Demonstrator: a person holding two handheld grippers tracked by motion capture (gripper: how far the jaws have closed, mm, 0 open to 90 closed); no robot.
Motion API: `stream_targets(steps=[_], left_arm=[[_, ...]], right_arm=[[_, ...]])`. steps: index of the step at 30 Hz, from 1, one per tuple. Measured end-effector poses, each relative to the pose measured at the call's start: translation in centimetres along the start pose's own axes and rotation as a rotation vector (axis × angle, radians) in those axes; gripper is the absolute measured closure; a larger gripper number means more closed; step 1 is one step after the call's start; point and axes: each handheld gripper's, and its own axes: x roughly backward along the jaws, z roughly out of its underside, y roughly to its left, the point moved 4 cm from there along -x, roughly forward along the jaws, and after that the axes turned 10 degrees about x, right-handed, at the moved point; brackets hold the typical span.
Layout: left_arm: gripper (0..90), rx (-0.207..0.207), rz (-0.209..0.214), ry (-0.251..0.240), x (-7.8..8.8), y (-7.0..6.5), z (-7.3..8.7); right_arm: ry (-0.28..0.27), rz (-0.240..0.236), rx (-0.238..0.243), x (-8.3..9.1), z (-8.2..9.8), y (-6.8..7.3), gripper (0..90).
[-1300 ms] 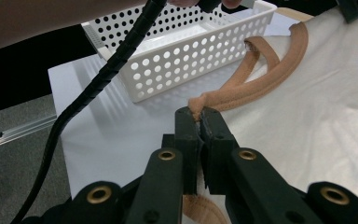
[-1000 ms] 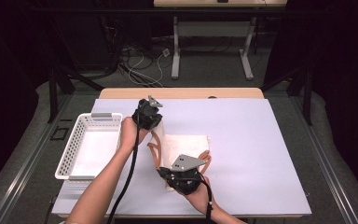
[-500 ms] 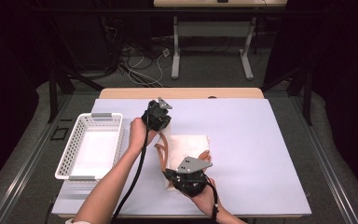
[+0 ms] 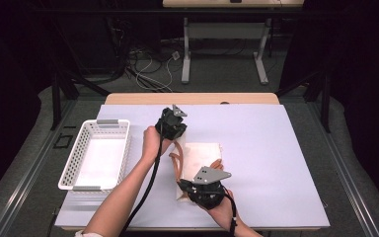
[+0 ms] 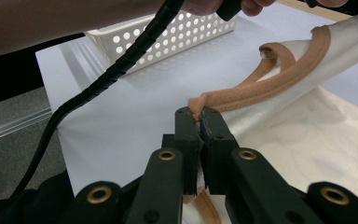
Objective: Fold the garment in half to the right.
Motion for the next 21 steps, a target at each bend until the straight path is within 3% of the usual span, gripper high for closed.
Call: stream_targets(steps=[21], left_arm=[[86.4,0.012,0.032,-0.016,-2.0,-1.6,0.1]], right_arm=[[0.037,0.026,-0.014,2.0,1.9,-1.1,86.9]])
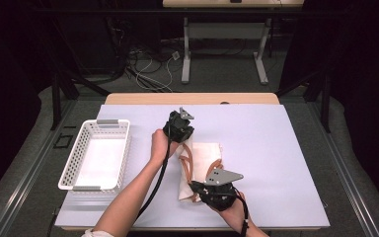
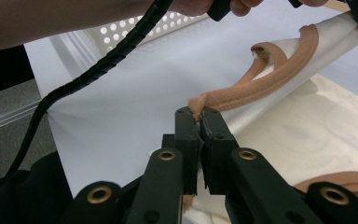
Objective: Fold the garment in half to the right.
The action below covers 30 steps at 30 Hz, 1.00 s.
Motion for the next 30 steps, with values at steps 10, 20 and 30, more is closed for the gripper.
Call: stream_targets(steps=[10,20,30], left_arm=[[86.2,-0.023,0.012,-0.014,-1.1,-1.1,-0.1],[85.8,-0.039,0.02,0.01,-2.7,-1.9,0.4],[85.8,-0.065,0.008,0.026,-4.1,-2.7,0.6]], right_arm=[[0.042,0.013,0.01,0.4,1.1,-0.3,86.9],[0.077,0.025,0.013,0.6,2.2,-0.6,86.8],[0.116,0.04,0.018,0.6,3.2,-0.9,86.6]])
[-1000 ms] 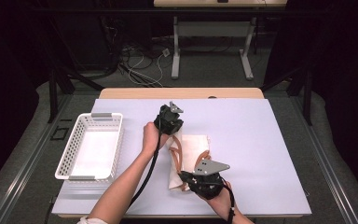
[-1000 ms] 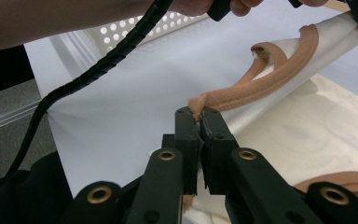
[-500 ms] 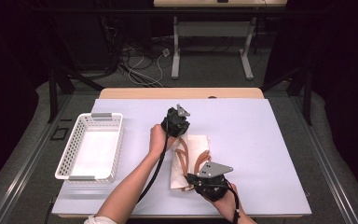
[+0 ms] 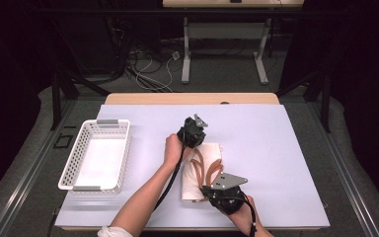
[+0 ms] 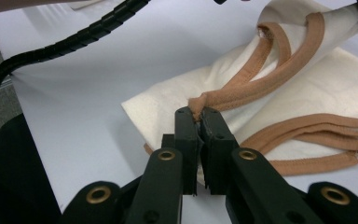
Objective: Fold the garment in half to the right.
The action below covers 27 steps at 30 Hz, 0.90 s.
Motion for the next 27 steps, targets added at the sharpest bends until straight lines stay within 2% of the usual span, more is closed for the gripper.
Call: stream_targets(steps=[6,10,12,13,15,16,17,18,19,21,22,26,27], left_arm=[[85.7,-0.007,-0.001,0.005,-0.6,-0.4,0.0],[84.6,0.001,-0.011,-0.002,-1.2,-0.6,0.0],[82.0,0.019,-0.008,0.013,-1.4,-0.5,0.2],[79.0,0.019,-0.008,0.013,-1.4,-0.5,0.2],[61.6,0.034,-0.022,0.009,-1.5,-0.3,0.2],[55.7,0.051,-0.004,-0.021,-0.9,-0.1,0.0],[49.2,0.058,-0.01,-0.044,-0.4,0.0,-0.2],[44.0,0.058,-0.01,-0.044,-0.4,0.0,-0.2],[44.0,0.066,-0.012,-0.063,0.1,0.2,-0.4],[36.3,0.088,-0.001,-0.074,1.6,0.5,-0.4],[34.0,0.088,-0.001,-0.074,1.6,0.5,-0.4],[30.7,0.092,-0.006,-0.069,3.2,1.1,0.6],[28.9,0.107,-0.009,-0.072,4.0,1.6,1.2]], right_arm=[[0.014,0.005,0.003,0.2,0.3,-0.2,86.6],[0.021,0.016,0.006,0.2,0.5,-0.4,86.5],[0.033,0.016,-0.007,0.2,0.7,-0.5,86.4],[0.033,0.016,-0.007,0.2,0.7,-0.5,86.4],[0.045,0.01,-0.013,0.0,1.0,-0.4,86.1],[0.049,0.005,-0.011,-0.1,1.1,-0.4,86.0],[0.048,0.011,-0.004,-0.1,1.1,-0.3,85.9],[0.053,0.011,-0.006,-0.1,1.2,-0.3,85.9],[0.053,0.011,-0.006,-0.1,1.2,-0.3,85.9],[0.061,0.009,-0.006,-0.2,1.3,-0.4,85.4],[0.066,0.011,-0.011,-0.2,1.4,-0.4,85.3],[0.073,0.011,-0.012,-0.3,1.5,-0.7,84.0],[0.08,0.007,-0.014,-0.2,1.6,-0.7,83.4]])
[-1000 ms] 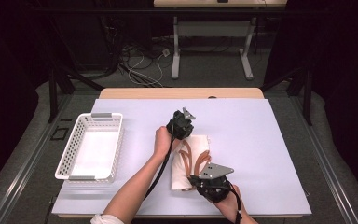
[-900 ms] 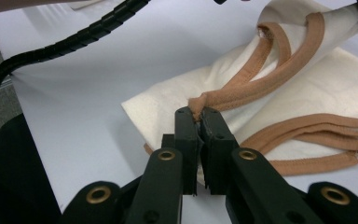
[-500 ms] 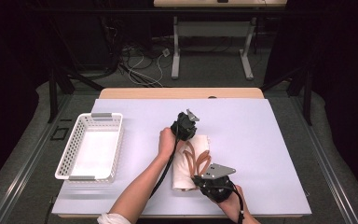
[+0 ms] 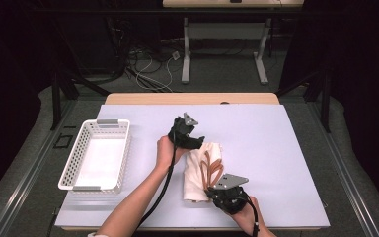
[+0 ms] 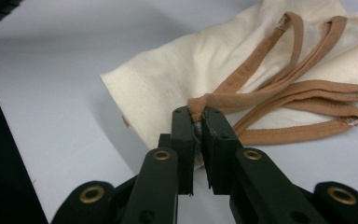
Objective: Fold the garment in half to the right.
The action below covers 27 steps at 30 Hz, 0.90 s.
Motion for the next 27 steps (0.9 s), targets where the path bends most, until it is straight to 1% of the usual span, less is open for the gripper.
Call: stream_targets(steps=[1,2,3,4,5,6,7,8,9,10,11,12,13,14,15,16,17,18,19,20,21,22,24,25,26,27], left_arm=[[28.0,0.0,0.0,0.0,0.0,0.0,0.0],[27.4,0.007,-0.006,-0.008,0.3,0.3,0.2],[27.4,0.015,-0.005,-0.004,0.7,0.6,0.5],[26.1,0.029,-0.015,-0.005,1.3,1.2,1.1],[23.1,0.038,-0.009,-0.001,1.6,1.3,1.4],[20.5,0.035,-0.021,-0.001,2.0,1.6,1.7],[20.3,0.035,-0.021,-0.001,2.0,1.6,1.7],[20.3,0.033,-0.025,-0.001,2.4,1.8,2.0],[18.7,0.043,-0.029,-0.001,3.1,2.1,2.6],[18.4,0.043,-0.029,-0.001,3.1,2.1,2.6],[18.4,0.05,-0.035,-0.003,3.5,2.2,3.0],[17.2,0.057,-0.042,0.002,3.9,2.3,3.3],[16.7,0.067,-0.048,0.011,4.2,2.4,3.6],[16.7,0.071,-0.055,0.009,4.5,2.5,3.9],[16.4,0.071,-0.063,0.007,5.1,2.5,4.5],[16.2,0.071,-0.063,0.007,5.1,2.5,4.5],[16.1,0.07,-0.061,0.01,5.4,2.4,4.8],[16.1,0.068,-0.067,0.004,5.7,2.3,5.1],[15.9,0.056,-0.063,0.008,6.1,2.1,5.9],[15.8,0.056,-0.063,0.008,6.1,2.1,5.9],[15.5,0.053,-0.061,0.011,6.2,2.0,6.3],[15.5,0.049,-0.055,0.02,6.5,1.9,6.8],[15.3,0.036,-0.065,0.021,6.7,1.8,7.6],[15.2,0.033,-0.06,0.028,7.1,1.8,8.4],[15.2,0.033,-0.06,0.028,7.1,1.8,8.4],[15.2,0.033,-0.059,0.022,7.2,1.8,8.7]], right_arm=[[-0.004,0.003,-0.001,0.0,0.0,0.0,83.0],[-0.002,0.004,-0.002,0.0,0.0,0.0,82.3],[-0.002,0.004,-0.002,0.0,0.0,0.0,82.3],[-0.004,0.009,0.006,0.0,0.1,-0.2,80.8],[-0.001,0.008,0.001,0.0,0.1,-0.2,79.9],[0.002,0.005,0.005,0.1,0.1,-0.3,78.6],[0.002,0.005,0.005,0.1,0.1,-0.3,78.6],[-0.004,0.007,0.002,0.1,0.1,-0.3,76.7],[0.0,0.006,-0.01,0.1,0.2,-0.4,71.8],[0.0,0.006,-0.01,0.1,0.2,-0.4,71.8],[0.001,0.0,-0.014,0.2,0.2,-0.5,67.5],[0.016,-0.013,-0.034,0.1,0.3,-0.7,52.9],[0.01,-0.025,-0.059,0.1,0.3,-0.7,48.5],[0.01,-0.025,-0.059,0.1,0.3,-0.7,48.5],[0.022,-0.041,-0.084,0.2,0.3,-0.9,38.0],[0.025,-0.062,-0.092,0.2,0.3,-1.0,31.7],[0.025,-0.083,-0.093,0.3,0.3,-1.1,28.6],[0.025,-0.083,-0.093,0.3,0.3,-1.1,28.6],[0.018,-0.098,-0.111,0.6,0.3,-1.3,23.8],[0.014,-0.098,-0.117,0.7,0.3,-1.4,22.3],[0.014,-0.104,-0.123,0.8,0.3,-1.6,20.9],[-0.002,-0.098,-0.124,0.8,0.2,-1.8,20.2],[-0.003,-0.103,-0.139,1.1,0.2,-2.2,18.9],[-0.007,-0.099,-0.143,1.2,0.1,-2.5,18.5],[-0.01,-0.099,-0.145,1.3,0.0,-2.7,18.2],[-0.01,-0.099,-0.145,1.3,0.0,-2.7,18.2]])
